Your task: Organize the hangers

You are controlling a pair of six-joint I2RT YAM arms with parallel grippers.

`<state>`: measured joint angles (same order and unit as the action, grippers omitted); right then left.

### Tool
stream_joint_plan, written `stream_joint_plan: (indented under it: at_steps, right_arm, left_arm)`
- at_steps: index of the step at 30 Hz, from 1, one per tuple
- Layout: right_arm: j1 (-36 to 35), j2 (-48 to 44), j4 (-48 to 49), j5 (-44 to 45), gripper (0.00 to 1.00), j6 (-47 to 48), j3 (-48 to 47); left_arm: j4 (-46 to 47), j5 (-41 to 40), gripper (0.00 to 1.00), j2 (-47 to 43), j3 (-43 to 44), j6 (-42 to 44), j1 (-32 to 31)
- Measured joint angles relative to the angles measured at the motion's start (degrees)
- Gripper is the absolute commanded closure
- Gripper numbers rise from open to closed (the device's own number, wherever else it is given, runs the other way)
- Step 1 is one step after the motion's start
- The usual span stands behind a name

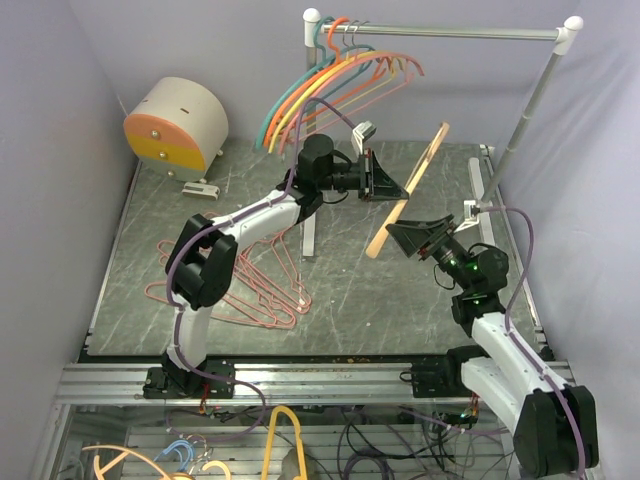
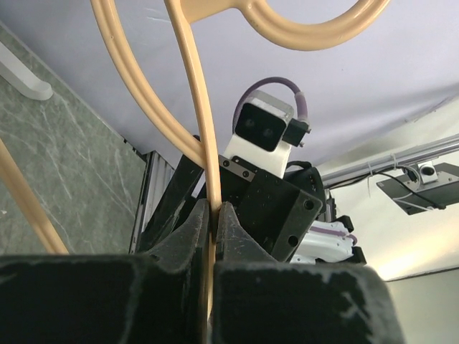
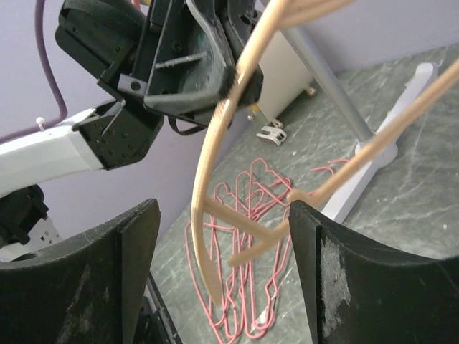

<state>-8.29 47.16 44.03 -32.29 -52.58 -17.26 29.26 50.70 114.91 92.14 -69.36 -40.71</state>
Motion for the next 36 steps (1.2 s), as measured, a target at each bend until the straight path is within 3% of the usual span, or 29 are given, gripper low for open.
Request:
stream_joint_plan:
  at_steps: [4, 7, 14, 17, 20, 24, 29, 36]
  right_arm:
    - [-0.1, 2.6, 3.2, -0.4, 0.33, -0.5, -1.1]
    - [-0.4, 4.2, 5.1, -0.5, 0.43, -0.7, -1.5]
    - [-2.7, 9.4, 8.7, -1.5, 1.0, -1.2, -3.1]
    - [-3.3, 9.9, 9.0, -1.7, 1.0, -1.5, -4.0]
    - [-3.4, 8.7, 6.6, -1.4, 1.0, -0.7, -4.4]
    - [-3.7, 3.3, -2.7, -0.5, 1.0, 2.0, -5.7]
    - [-3.7, -3.3, -18.8, 0.8, 1.0, 7.1, -11.0]
    - [-3.8, -1.4, -35.2, -0.3, 1.0, 10.3, -19.6]
  left_arm:
    - [-0.2, 0.0, 0.93, 0.0, 0.0, 0.5, -0.6]
    - [-0.5, 0.0, 0.93, 0.0, 0.0, 1.2, -1.0]
    - [-0.8, 0.0, 0.93, 0.1, 0.0, 1.7, -1.8]
    - [-0.6, 0.2, 0.9, 0.2, 0.0, 1.4, -1.7]
    - [-2.3, 0.9, 0.58, 0.2, 1.0, 2.8, -1.8]
    - [-12.1, 0.9, 0.31, 0.1, 6.7, 10.7, -2.1]
    - [-32.3, -8.2, 0.19, -2.3, 15.5, 28.2, -3.0]
    - [-53.0, -25.5, 0.23, -9.6, 25.0, 52.3, -8.1]
